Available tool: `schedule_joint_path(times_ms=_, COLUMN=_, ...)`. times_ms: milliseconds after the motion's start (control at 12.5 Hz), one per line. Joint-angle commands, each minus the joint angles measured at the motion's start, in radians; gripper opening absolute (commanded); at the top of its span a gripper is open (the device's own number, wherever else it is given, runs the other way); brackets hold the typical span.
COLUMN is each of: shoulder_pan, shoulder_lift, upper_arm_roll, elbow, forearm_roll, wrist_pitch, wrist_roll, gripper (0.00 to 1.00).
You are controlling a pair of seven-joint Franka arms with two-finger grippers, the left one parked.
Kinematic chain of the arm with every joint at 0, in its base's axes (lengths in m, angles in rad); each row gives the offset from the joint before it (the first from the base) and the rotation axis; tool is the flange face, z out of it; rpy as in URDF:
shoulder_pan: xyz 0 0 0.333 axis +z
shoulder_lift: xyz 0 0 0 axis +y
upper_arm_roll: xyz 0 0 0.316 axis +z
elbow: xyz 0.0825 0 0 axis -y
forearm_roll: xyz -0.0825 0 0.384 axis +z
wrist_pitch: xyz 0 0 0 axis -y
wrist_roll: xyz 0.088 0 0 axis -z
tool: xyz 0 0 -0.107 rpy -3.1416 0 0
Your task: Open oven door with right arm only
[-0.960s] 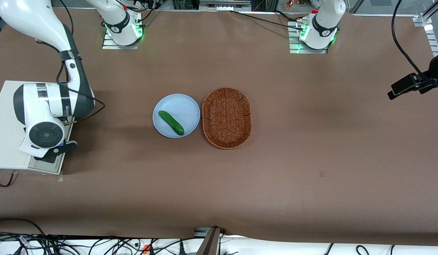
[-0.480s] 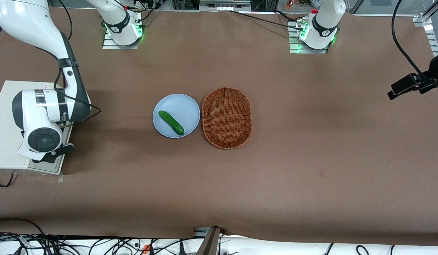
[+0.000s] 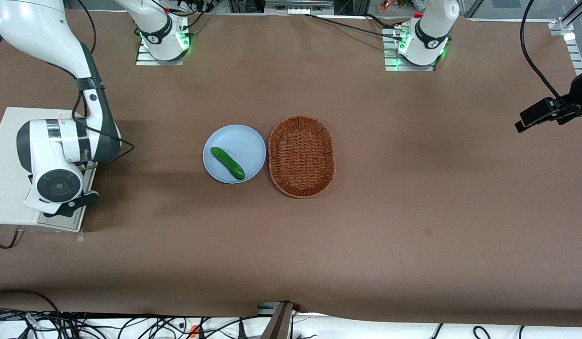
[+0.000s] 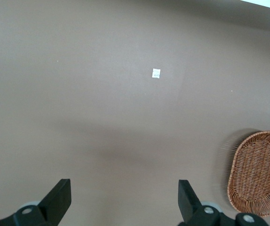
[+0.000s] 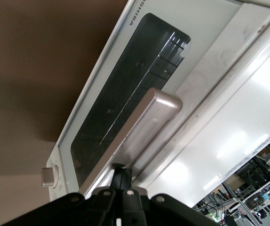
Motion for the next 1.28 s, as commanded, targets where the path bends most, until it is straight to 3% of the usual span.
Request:
schedule_joint_path(times_ms=0, shoulder_pan=-0.007, shoulder_lift=0.023, upper_arm_roll=0.005, elbow=0.008, forearm_roll=0.051, wrist_pitch=0.038, wrist_roll=-0.005, gripper=0.00)
schedule_joint_path(times_ms=240, shoulder_pan=-0.007, shoulder_lift=0.034, upper_arm_roll=0.005, elbow=0.009, forearm_roll=0.070, wrist_pitch=0.050, wrist_roll=0.006, gripper=0.00)
schedule_joint_path(times_ms=880, shoulder_pan=-0.019, shoulder_lift=0.118, upper_arm_roll=0.005, elbow=0.008, forearm_roll=0.201, wrist_pitch=0.168, wrist_roll=0.006, gripper=0.00)
schedule_joint_path(times_ms=1200, shoulder_pan=-0.019, shoulder_lift=0.163, upper_arm_roll=0.005, elbow=0.008, forearm_roll=0.220, wrist_pitch=0.199, wrist_roll=0.007, gripper=0.00)
